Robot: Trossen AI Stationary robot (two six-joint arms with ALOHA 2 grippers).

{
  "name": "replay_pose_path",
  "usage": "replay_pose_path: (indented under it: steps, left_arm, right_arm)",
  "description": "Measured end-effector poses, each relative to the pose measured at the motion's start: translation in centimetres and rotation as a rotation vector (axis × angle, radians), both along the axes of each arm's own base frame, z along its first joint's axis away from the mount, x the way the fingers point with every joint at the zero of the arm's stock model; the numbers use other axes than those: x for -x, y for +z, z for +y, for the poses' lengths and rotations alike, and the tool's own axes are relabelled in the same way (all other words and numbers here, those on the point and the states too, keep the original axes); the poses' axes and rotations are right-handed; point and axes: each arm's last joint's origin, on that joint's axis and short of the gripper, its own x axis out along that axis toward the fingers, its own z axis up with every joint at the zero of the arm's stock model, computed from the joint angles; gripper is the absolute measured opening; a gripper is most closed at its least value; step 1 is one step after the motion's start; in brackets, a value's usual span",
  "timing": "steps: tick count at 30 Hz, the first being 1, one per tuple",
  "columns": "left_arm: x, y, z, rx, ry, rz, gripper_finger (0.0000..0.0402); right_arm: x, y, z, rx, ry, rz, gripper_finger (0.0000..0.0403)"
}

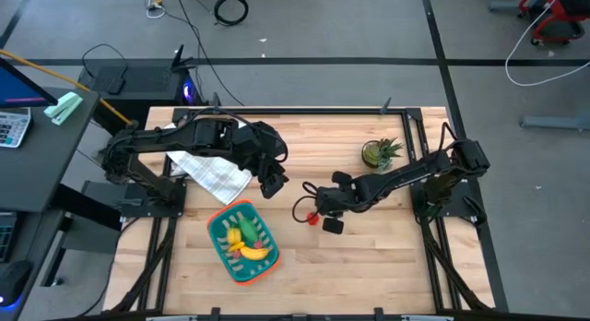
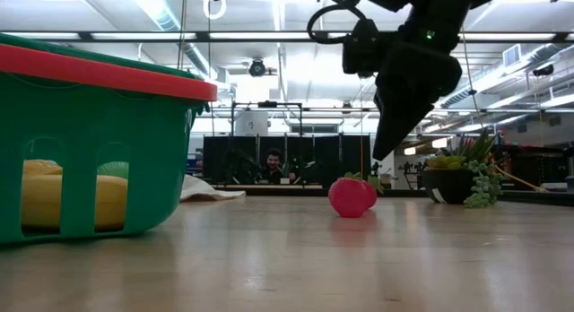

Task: Pick and placing Produce into tupperware
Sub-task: Put the top red strawberry into the blue basket

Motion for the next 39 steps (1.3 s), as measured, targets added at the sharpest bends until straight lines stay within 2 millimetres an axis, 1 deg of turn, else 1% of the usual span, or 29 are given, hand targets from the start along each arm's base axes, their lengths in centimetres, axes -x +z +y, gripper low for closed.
replay_pose_path:
  steps: [9,12,15,20,26,33,39]
  left_arm:
    - [0.0,0.0,0.0,0.0,0.0,-0.002,0.0162]
    - [0.0,0.0,0.0,0.0,0.0,-0.002,0.0162]
    - [0.0,0.0,0.0,-0.002,-0.002,-0.002,0.0162]
    - [0.0,0.0,0.0,-0.014,-0.015,-0.003,0.0162]
    - [0.0,0.0,0.0,-0.016,-0.017,-0.003,0.0162]
    - [0.0,0.0,0.0,-0.018,-0.019,-0.003,0.0162]
    - [0.0,0.0,0.0,-0.018,-0.019,-0.003,0.0162]
  right_arm:
    - [0.8,-0.3,-0.1,0.002,0.028,0.095,0.0193]
    - [0.8,-0.3,-0.2,0.031,0.07,0.105,0.0218]
    - [0.8,-0.3,-0.3,0.091,0.108,0.108,0.0233]
    - [0.7,-0.2,-0.5,0.147,0.166,0.114,0.024]
    - [0.3,-0.3,-0.6,0.176,0.25,0.092,0.0231]
    - [0.0,-0.3,-1.8,0.149,0.213,0.08,0.0216]
    - [-0.1,-0.3,-2.9,0.114,0.18,0.082,0.0213]
